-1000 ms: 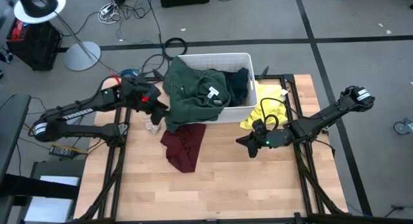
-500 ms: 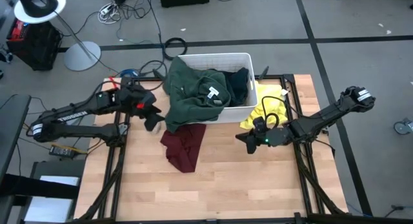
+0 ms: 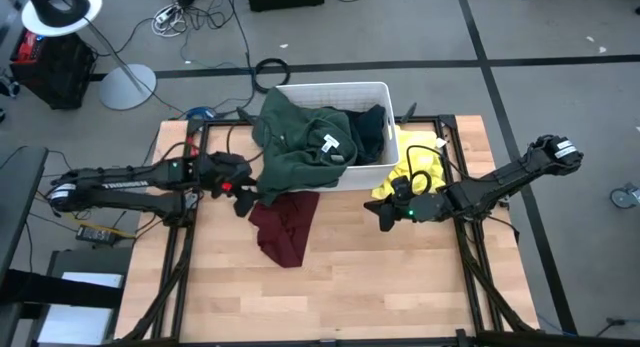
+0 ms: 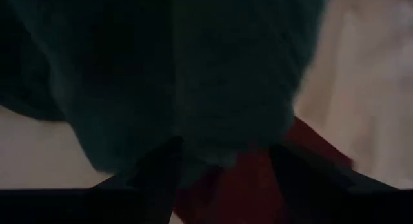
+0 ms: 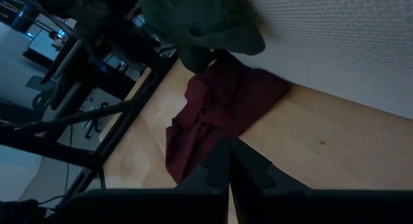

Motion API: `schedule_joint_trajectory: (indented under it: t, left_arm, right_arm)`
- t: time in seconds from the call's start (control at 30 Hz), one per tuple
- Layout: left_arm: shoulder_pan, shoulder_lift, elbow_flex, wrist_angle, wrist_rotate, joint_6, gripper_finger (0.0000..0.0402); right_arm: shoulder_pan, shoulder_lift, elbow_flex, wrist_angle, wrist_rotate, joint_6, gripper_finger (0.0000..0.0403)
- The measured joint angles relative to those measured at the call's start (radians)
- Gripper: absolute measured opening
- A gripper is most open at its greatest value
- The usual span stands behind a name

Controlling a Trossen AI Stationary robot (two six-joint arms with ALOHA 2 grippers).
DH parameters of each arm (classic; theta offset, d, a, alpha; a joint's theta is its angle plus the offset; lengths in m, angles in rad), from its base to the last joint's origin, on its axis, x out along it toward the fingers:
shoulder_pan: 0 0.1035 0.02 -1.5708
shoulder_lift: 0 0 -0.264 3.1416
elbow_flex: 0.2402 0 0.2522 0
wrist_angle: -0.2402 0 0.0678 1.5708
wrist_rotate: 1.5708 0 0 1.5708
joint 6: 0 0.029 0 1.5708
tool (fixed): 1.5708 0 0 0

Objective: Sort clothes
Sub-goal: Put the green polo shirt into the white bin

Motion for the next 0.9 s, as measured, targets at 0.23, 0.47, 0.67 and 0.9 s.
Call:
schedule_joint_trajectory:
  t: [0.23, 0.47, 0.67, 0.9]
  left_arm:
    - [0.001, 0.056, -0.132, 0.272, -0.072, 0.003, 0.0239]
    - [0.001, 0.139, -0.168, 0.285, -0.131, -0.092, 0.0165]
    - [0.03, 0.149, -0.129, 0.271, -0.189, -0.137, 0.0013]
    - [0.039, 0.138, 0.097, 0.074, -0.286, -0.139, 0.0003]
  right_arm:
    - [0.0, 0.0, 0.0, 0.002, 0.0, 0.025, 0.0007]
    - [0.0, 0.0, 0.0, -0.002, 0.0, 0.006, 0.0003]
    - [0.0, 0.0, 0.0, -0.027, 0.0, -0.038, 0.0008]
    - [0.003, 0.0, 0.0, -0.133, -0.031, -0.065, 0.0004]
